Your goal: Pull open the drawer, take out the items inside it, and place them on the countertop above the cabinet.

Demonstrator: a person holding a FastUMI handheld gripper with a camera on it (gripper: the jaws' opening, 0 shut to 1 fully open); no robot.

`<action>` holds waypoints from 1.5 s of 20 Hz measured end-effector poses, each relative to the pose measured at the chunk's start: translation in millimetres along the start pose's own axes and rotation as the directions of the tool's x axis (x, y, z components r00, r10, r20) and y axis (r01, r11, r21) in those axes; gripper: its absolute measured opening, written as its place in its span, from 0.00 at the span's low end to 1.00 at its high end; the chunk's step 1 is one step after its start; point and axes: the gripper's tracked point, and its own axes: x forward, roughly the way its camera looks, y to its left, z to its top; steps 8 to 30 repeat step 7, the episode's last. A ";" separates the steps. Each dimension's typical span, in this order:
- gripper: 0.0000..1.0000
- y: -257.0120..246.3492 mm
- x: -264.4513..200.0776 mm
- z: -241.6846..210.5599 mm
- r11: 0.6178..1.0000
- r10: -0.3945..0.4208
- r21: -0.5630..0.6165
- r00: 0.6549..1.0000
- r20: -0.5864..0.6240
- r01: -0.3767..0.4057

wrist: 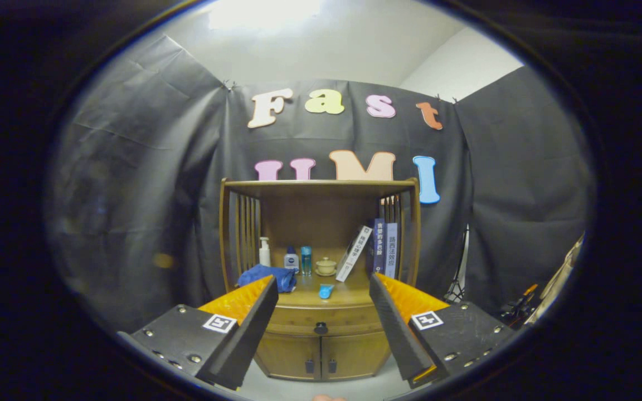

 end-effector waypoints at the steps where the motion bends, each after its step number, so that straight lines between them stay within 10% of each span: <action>1: 0.98 1.1 -2.1 0.7 1.000 0.005 0.016 1.000 0.000 -0.005; 30: 0.98 4.2 -5.7 0.6 1.000 0.017 0.017 1.000 0.005 -0.018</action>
